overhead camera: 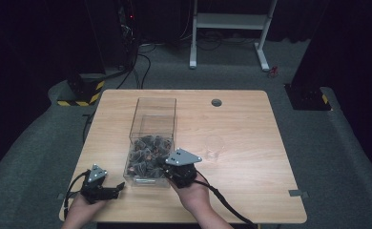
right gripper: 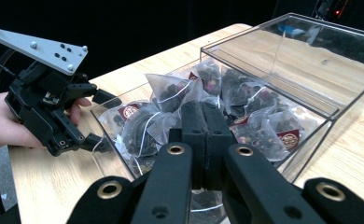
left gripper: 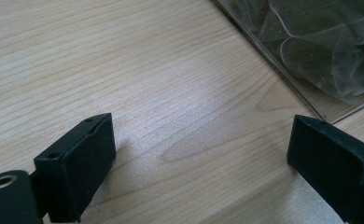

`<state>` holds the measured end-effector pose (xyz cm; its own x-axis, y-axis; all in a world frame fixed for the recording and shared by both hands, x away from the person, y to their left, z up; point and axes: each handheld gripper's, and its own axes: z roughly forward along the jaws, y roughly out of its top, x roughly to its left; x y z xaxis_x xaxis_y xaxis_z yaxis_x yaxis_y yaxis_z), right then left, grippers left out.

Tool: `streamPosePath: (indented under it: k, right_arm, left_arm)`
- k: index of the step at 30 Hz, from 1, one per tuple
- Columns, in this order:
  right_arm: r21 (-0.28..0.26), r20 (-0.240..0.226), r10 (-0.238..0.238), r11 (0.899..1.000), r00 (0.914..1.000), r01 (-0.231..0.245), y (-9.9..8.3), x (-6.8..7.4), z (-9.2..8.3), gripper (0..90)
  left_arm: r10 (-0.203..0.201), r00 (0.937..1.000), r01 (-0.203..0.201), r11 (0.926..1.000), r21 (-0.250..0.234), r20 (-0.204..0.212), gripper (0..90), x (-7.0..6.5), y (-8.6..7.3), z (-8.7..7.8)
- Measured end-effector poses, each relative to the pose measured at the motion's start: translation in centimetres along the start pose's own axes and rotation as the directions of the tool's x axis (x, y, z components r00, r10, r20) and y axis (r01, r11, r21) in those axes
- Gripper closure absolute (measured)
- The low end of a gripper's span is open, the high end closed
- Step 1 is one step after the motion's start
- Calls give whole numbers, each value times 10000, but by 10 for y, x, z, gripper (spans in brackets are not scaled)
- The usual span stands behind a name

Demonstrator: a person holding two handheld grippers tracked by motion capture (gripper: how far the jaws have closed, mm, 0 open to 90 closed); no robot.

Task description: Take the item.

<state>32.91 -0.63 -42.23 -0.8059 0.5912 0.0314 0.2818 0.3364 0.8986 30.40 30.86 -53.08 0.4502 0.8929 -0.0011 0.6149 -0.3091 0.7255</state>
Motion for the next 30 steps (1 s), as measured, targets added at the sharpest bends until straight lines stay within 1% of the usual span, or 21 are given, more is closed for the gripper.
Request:
streamPosePath:
  k: [8, 15, 30]
  right_arm:
    - [-142, 108, 25, 9999, 9999, -24, 1, -4, -6, 900]
    - [-309, 256, 49, 9995, 9997, -41, 1, -10, -15, 900]
    - [-447, 491, 296, 9986, 9984, -274, -5, -22, -27, 900]
  left_arm:
    - [-2, 10000, 2, 10000, -3, -2, 82, 0, 0, 0]
    - [1, 10000, -1, 10000, -2, -2, 82, 0, 0, 0]
    - [46, 10000, -46, 10000, 4, -14, 82, 0, 0, 0]
